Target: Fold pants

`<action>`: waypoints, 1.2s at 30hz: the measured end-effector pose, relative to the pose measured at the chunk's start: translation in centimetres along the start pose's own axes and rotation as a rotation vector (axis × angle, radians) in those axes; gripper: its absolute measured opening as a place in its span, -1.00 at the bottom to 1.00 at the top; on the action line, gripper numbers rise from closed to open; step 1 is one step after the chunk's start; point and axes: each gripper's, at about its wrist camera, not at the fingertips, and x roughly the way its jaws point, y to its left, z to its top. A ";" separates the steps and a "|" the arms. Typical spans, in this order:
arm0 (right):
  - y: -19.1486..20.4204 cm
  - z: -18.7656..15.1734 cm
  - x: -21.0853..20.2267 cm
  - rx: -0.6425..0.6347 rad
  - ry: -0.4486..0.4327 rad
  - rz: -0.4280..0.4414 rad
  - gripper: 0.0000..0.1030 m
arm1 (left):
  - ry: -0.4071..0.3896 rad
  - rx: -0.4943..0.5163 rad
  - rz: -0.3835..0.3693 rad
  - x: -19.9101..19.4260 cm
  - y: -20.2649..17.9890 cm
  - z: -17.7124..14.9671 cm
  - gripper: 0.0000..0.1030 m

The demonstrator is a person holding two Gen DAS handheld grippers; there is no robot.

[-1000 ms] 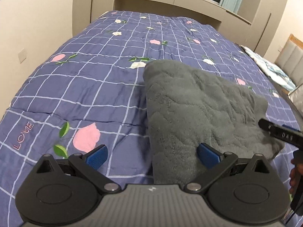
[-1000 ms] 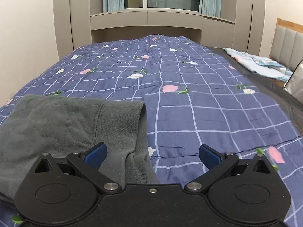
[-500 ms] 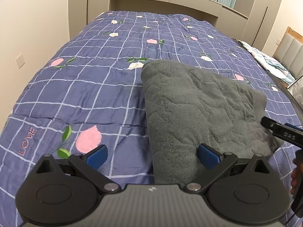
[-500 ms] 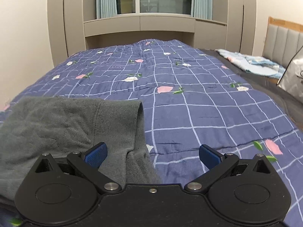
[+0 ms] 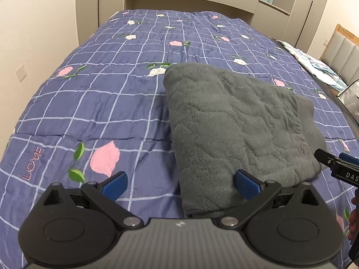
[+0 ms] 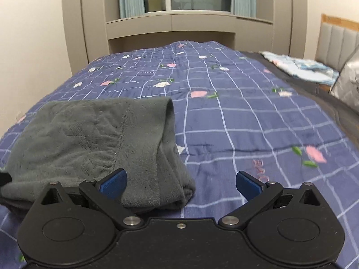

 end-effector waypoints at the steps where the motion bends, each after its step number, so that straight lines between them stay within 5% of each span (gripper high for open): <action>1: 0.0 -0.1 0.1 0.004 0.003 0.000 0.99 | 0.000 -0.002 -0.001 0.0 0.0 -0.1 1.00; 26: -0.9 -1.2 -2.3 0.000 -0.086 0.014 0.99 | -0.009 0.044 0.033 -1.5 -0.3 1.0 0.99; 36: -2.4 -3.7 -3.5 0.136 -0.038 0.060 0.99 | 0.025 -0.038 -0.003 -2.2 3.7 0.6 0.99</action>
